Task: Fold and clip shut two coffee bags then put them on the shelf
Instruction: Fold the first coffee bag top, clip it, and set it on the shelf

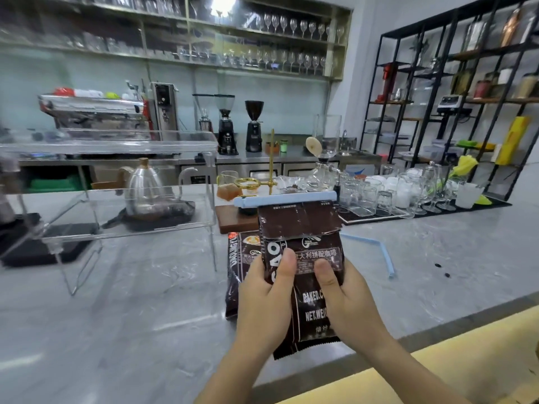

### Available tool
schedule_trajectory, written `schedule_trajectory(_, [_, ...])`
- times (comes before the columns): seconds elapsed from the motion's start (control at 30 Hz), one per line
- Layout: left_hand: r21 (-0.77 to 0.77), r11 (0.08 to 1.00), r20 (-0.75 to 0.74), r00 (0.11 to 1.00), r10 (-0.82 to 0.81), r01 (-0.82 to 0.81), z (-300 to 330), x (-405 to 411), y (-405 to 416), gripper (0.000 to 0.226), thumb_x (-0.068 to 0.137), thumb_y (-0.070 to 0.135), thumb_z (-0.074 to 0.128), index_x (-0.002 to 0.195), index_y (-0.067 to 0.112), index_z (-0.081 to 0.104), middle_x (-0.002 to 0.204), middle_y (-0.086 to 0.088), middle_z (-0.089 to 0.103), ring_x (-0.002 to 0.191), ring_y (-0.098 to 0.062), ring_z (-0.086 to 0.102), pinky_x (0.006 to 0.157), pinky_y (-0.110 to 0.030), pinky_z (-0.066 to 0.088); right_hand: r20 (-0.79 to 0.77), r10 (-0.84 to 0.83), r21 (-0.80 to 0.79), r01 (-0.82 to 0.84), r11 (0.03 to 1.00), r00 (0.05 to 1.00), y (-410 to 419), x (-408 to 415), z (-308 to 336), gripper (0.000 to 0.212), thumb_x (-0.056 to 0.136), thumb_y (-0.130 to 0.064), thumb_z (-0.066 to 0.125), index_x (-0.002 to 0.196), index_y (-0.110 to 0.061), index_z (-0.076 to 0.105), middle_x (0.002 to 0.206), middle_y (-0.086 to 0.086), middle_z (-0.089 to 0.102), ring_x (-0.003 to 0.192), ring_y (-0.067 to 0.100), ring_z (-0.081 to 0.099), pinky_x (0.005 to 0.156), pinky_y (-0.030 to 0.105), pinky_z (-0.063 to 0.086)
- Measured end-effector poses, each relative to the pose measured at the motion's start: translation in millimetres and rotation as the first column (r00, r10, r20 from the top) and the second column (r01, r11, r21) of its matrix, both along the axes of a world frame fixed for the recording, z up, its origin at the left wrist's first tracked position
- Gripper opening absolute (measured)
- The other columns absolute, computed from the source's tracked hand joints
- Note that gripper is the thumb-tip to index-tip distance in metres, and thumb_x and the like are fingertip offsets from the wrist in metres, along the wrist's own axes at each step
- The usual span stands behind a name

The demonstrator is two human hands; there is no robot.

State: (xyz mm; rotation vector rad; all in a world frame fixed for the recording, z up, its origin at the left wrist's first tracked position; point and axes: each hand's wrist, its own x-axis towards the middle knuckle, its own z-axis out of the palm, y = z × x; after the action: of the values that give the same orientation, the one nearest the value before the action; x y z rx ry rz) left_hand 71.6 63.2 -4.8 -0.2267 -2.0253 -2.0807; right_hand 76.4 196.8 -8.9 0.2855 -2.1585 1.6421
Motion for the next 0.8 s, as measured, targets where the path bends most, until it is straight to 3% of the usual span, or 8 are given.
schedule_trajectory(0.17, [0.07, 0.997, 0.021, 1.0, -0.019, 0.017, 19, 11, -48, 0.046, 0.078, 0.061, 0.054, 0.104, 0.027, 0.069, 0.095, 0.005, 0.081, 0.086, -0.011, 0.077, 0.079, -0.034, 0.061, -0.009, 0.097, -0.043, -0.097, 0.994, 0.995, -42, 3, 14, 0.034, 0.09, -0.046, 0.051, 0.109, -0.021, 0.063, 0.1, -0.003, 0.076, 0.092, 0.01, 0.072, 0.078, 0.026, 0.057])
schedule_trajectory(0.37, [0.16, 0.985, 0.105, 0.993, 0.044, -0.06, 30, 22, -106, 0.029, 0.095, 0.049, 0.052, 0.103, 0.027, 0.07, 0.09, 0.009, 0.081, 0.081, -0.008, 0.078, 0.067, -0.024, 0.058, 0.096, 0.313, -0.098, -0.304, 0.948, 0.945, -100, 6, 23, 0.036, 0.09, -0.049, 0.052, 0.124, -0.037, 0.054, 0.118, -0.011, 0.07, 0.114, 0.009, 0.064, 0.102, 0.04, 0.048])
schedule_trajectory(0.43, [0.191, 0.976, 0.159, 0.984, 0.075, -0.106, 29, 26, -124, 0.028, 0.095, 0.05, 0.051, 0.102, 0.029, 0.068, 0.087, 0.012, 0.081, 0.077, -0.006, 0.078, 0.064, -0.024, 0.057, 0.142, 0.364, -0.089, -0.354, 0.931, 0.921, -123, 8, 25, 0.029, 0.092, -0.05, 0.049, 0.121, -0.048, 0.048, 0.117, -0.023, 0.066, 0.112, -0.01, 0.058, 0.104, 0.022, 0.044])
schedule_trajectory(0.5, [0.199, 0.971, 0.204, 0.974, 0.094, -0.135, 30, 30, -137, 0.029, 0.093, 0.054, 0.051, 0.102, 0.031, 0.067, 0.087, 0.01, 0.081, 0.078, -0.009, 0.078, 0.069, -0.03, 0.06, 0.19, 0.39, -0.098, -0.378, 0.921, 0.901, -140, 7, 25, 0.02, 0.095, -0.04, 0.046, 0.11, -0.052, 0.042, 0.115, -0.032, 0.058, 0.096, -0.031, 0.051, 0.09, -0.001, 0.041])
schedule_trajectory(0.57, [0.196, 0.966, 0.229, 0.966, 0.124, -0.171, 30, 30, -153, 0.03, 0.091, 0.058, 0.053, 0.102, 0.032, 0.064, 0.091, 0.008, 0.08, 0.08, -0.01, 0.078, 0.075, -0.034, 0.06, 0.23, 0.414, -0.123, -0.395, 0.91, 0.881, -154, 5, 26, 0.018, 0.098, -0.032, 0.047, 0.105, -0.049, 0.045, 0.111, -0.033, 0.057, 0.084, -0.035, 0.051, 0.071, -0.008, 0.04])
schedule_trajectory(0.63, [0.191, 0.964, 0.242, 0.961, 0.134, -0.183, 32, 29, -168, 0.027, 0.091, 0.053, 0.056, 0.103, 0.03, 0.06, 0.095, 0.005, 0.078, 0.079, -0.01, 0.078, 0.071, -0.032, 0.059, 0.25, 0.403, -0.156, -0.375, 0.914, 0.88, -166, -1, 27, 0.017, 0.096, -0.033, 0.051, 0.111, -0.043, 0.054, 0.108, -0.026, 0.066, 0.087, -0.025, 0.059, 0.075, 0.0, 0.045])
schedule_trajectory(0.7, [0.173, 0.967, 0.223, 0.964, 0.146, -0.186, 34, 29, -182, 0.031, 0.088, 0.045, 0.065, 0.113, 0.028, 0.055, 0.101, 0.0, 0.077, 0.083, -0.014, 0.078, 0.073, -0.035, 0.062, 0.281, 0.407, -0.211, -0.358, 0.91, 0.869, -181, -8, 32, 0.024, 0.093, -0.037, 0.056, 0.116, -0.033, 0.061, 0.105, -0.013, 0.075, 0.095, -0.003, 0.07, 0.087, 0.022, 0.054])
schedule_trajectory(0.8, [0.094, 0.98, 0.125, 0.979, 0.163, -0.175, 35, 32, -204, 0.045, 0.083, 0.029, 0.076, 0.12, 0.039, 0.054, 0.104, 0.011, 0.077, 0.092, -0.007, 0.076, 0.074, -0.026, 0.062, 0.334, 0.431, -0.308, -0.335, 0.89, 0.838, -202, -22, 40, 0.022, 0.094, -0.036, 0.057, 0.111, -0.025, 0.065, 0.099, -0.002, 0.079, 0.09, 0.016, 0.075, 0.083, 0.04, 0.059])
